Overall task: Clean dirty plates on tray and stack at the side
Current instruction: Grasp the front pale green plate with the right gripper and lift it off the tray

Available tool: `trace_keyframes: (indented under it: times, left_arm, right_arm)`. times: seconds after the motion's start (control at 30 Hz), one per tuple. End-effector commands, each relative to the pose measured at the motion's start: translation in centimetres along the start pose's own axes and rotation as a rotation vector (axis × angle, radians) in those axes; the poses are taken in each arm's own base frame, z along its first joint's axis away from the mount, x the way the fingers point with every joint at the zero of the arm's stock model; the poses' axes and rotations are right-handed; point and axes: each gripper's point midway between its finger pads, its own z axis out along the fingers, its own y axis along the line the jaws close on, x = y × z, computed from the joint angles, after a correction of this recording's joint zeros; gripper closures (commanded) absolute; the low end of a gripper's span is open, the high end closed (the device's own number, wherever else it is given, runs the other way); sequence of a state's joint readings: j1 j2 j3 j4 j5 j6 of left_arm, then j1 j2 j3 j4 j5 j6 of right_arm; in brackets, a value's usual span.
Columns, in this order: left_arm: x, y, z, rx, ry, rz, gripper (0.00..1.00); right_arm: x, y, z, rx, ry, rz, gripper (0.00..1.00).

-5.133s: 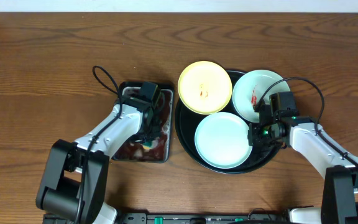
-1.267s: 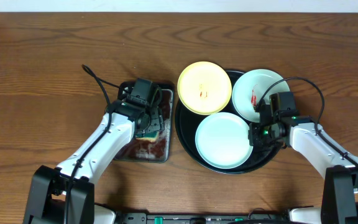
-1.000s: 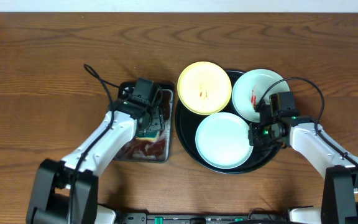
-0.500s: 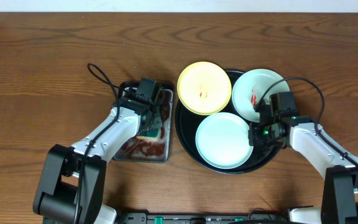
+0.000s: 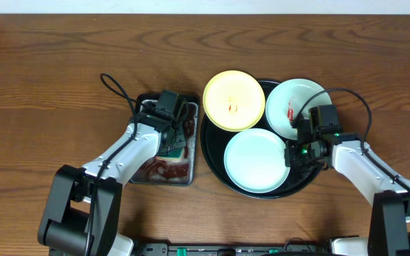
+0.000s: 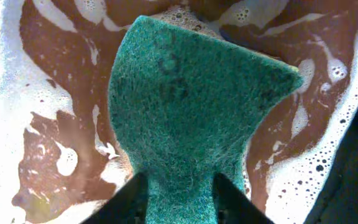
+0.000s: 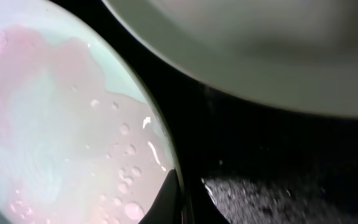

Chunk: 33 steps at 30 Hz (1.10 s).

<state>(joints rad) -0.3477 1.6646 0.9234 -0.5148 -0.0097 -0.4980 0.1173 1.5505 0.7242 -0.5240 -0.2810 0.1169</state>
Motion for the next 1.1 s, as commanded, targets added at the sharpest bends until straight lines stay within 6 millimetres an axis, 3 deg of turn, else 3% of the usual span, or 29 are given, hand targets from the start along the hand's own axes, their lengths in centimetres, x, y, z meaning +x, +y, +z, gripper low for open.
trace_keyframes:
  times: [0.0, 0.33, 0.43, 0.6, 0.73, 1.07]
  left_arm:
    - [1.4, 0.9, 0.9, -0.026, 0.043, 0.004, 0.56]
    - [1.2, 0.7, 0.9, -0.021, 0.036, 0.003, 0.52]
    - [1.2, 0.7, 0.9, -0.021, 0.036, 0.003, 0.45]
    - [1.2, 0.7, 0.9, -0.02, 0.035, 0.003, 0.45]
    - [1.2, 0.7, 0.9, -0.021, 0.036, 0.003, 0.44]
    - [1.2, 0.7, 0.9, -0.02, 0.034, 0.003, 0.43]
  right_arm:
    - [-1.9, 0.4, -2.7, 0.032, -0.111, -0.054, 0.99]
    - [-5.1, -0.8, -10.4, 0.315, -0.422, -0.128, 0.99]
    - [-5.5, -0.7, -12.1, 0.41, -0.486, -0.16, 0.99]
    - [-5.6, 0.0, -13.6, 0.536, -0.549, -0.217, 0.99]
    - [-5.9, 1.7, -14.6, 0.624, -0.604, -0.302, 0.99]
    - [-6.0, 8.0, -17.7, 0.859, -0.743, -0.688, 0.99]
